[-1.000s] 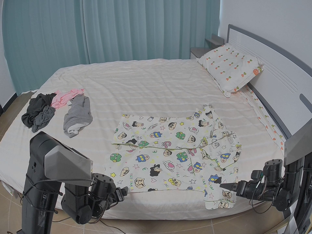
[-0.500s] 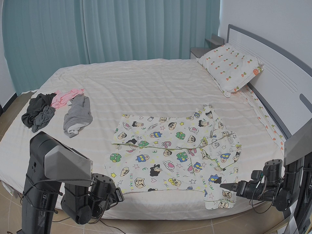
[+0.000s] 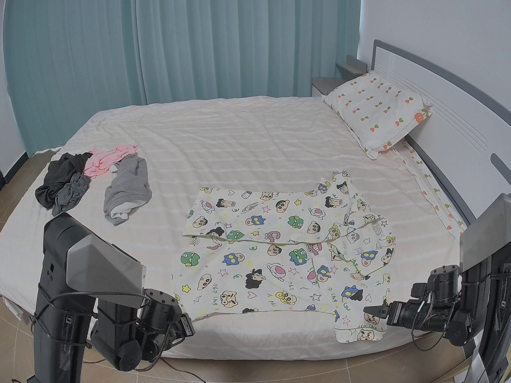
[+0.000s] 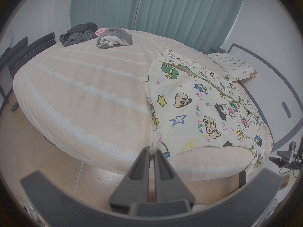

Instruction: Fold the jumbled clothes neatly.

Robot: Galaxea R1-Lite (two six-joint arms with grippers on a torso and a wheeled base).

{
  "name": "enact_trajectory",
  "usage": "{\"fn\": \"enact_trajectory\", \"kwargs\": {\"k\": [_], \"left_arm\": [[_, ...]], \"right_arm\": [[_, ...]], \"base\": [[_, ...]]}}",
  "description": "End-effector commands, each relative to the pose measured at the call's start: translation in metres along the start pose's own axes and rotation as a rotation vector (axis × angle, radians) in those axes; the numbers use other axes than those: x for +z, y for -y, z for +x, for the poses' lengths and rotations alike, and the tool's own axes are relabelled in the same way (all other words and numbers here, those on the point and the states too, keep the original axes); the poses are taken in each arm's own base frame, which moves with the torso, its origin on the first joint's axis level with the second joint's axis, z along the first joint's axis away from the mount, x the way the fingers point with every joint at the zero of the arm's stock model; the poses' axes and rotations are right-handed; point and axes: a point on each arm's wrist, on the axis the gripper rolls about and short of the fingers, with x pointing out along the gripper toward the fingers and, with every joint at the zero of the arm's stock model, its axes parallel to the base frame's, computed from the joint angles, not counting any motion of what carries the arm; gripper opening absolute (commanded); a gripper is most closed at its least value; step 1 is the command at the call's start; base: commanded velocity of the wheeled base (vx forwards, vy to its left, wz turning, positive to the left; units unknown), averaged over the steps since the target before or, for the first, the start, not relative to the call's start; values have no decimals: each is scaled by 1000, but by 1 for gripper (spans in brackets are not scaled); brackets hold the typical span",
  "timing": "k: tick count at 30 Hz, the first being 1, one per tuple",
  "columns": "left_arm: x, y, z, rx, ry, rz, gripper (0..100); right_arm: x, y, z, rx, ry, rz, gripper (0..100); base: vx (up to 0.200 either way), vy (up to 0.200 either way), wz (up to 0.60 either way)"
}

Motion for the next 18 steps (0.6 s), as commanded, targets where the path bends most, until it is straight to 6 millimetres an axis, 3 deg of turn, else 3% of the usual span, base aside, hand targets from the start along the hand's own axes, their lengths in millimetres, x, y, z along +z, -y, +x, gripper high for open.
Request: {"fn": "enact_trajectory", "kwargs": {"k": [1,2,3,18], "left_arm": [[1,0,-2,-2,2,0,0],[1,0,-2,-4,4,0,0],[1,0,-2,-3,3,0,100],[12,16,22,-68,69,0,100]], "right_arm": [[-4,1,-1,-7,-18,5,100],[-4,1,-1,-7,-18,5,100],[-4,1,-1,-7,-18,5,100],[-4,-1,-1,0,-16,-4,100]], "base": [[0,0,0],[0,0,0],[0,0,0],[0,0,0]]}}
